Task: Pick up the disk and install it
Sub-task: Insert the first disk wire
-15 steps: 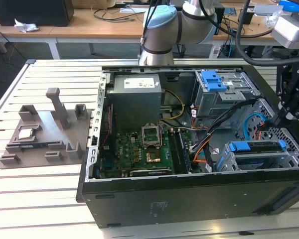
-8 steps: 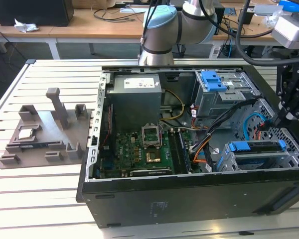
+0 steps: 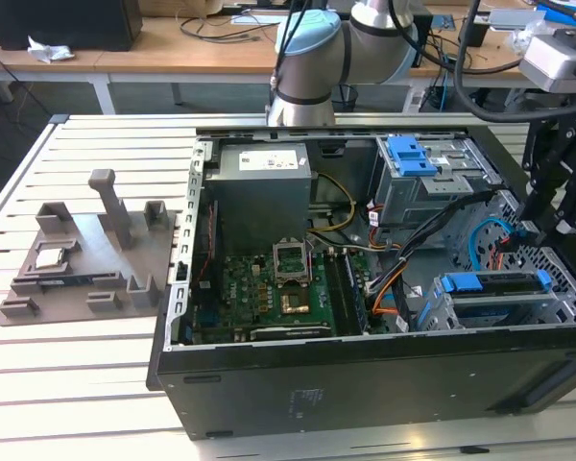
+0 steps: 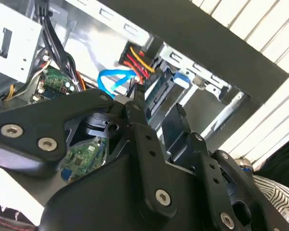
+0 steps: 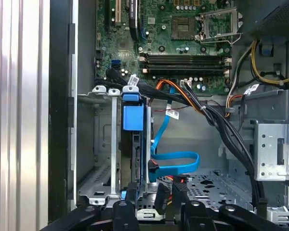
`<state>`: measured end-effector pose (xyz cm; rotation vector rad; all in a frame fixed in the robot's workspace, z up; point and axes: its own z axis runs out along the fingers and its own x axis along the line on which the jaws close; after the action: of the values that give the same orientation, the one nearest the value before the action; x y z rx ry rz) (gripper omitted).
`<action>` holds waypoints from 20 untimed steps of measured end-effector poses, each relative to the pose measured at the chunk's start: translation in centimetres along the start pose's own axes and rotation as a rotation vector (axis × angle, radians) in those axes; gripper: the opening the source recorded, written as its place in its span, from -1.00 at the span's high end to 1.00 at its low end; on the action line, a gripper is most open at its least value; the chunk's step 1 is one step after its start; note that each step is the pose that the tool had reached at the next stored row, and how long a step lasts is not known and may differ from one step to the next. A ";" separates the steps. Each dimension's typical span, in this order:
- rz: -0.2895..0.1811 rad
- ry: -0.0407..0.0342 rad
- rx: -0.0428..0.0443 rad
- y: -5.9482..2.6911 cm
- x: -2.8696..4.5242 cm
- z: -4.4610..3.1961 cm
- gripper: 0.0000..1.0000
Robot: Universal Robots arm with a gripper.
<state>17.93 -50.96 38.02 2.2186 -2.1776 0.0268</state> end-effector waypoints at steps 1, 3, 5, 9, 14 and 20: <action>0.001 0.0003 -0.0006 -0.27 -0.21 0.26 0.16; 0.007 0.0011 -0.0015 -0.77 -0.50 1.04 0.16; 0.016 0.0009 -0.0019 -0.96 -0.52 1.70 0.16; 0.017 0.0010 -0.0019 -1.07 -0.52 1.83 0.16; 0.017 0.0010 -0.0019 -1.09 -0.52 1.84 0.56; 0.017 0.0009 -0.0019 -1.10 -0.51 1.84 0.66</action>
<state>19.00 -50.50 36.15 2.1988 -2.1950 0.0261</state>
